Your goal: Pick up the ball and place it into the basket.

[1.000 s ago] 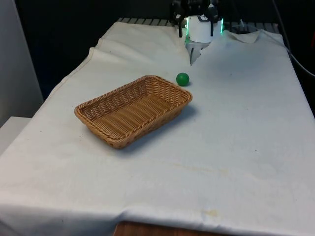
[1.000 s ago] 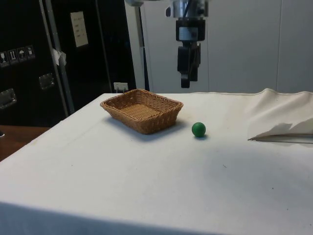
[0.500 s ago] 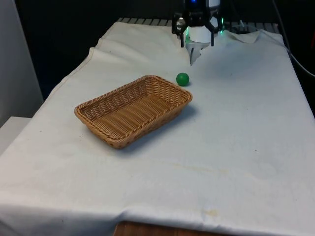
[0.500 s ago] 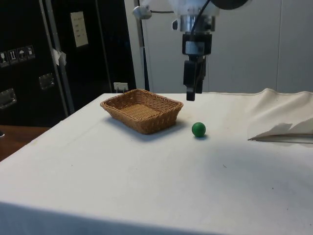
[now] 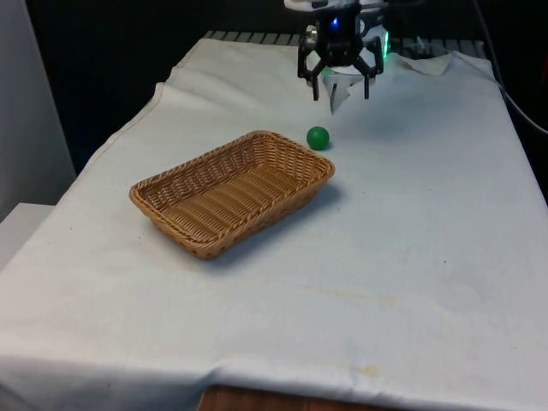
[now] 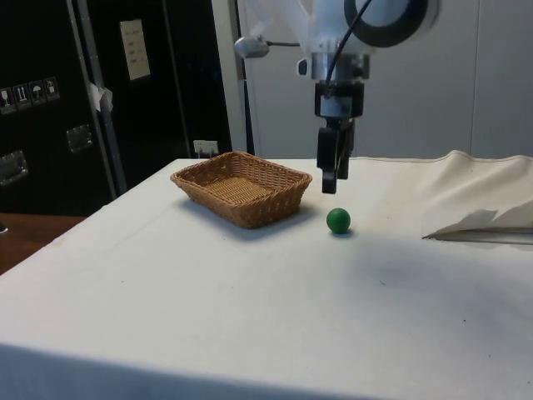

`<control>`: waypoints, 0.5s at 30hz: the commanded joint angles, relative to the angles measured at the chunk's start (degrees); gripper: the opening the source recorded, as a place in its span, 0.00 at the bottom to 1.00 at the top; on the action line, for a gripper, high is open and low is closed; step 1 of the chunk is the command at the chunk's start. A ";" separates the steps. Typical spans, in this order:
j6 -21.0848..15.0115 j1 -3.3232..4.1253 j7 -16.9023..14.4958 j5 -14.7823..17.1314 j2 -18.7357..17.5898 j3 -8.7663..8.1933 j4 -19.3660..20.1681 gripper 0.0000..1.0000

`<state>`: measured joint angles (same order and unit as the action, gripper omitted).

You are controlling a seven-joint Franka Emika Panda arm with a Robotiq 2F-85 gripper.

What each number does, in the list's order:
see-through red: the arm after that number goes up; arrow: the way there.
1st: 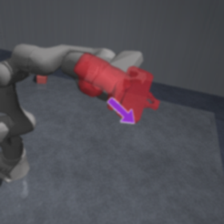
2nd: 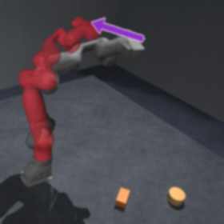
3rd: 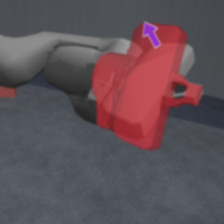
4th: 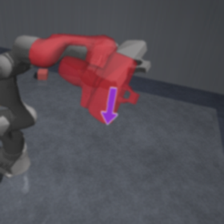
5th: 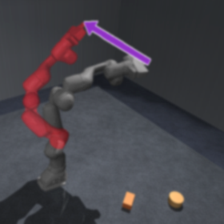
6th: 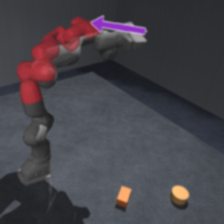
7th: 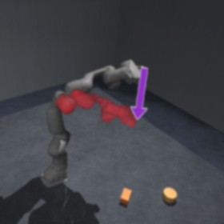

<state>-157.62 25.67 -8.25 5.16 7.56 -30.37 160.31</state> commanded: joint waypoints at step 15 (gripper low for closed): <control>-6.13 1.15 -3.61 4.93 -5.90 1.09 0.00 1.00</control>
<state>-163.18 26.30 -10.66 8.14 0.97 -29.45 159.86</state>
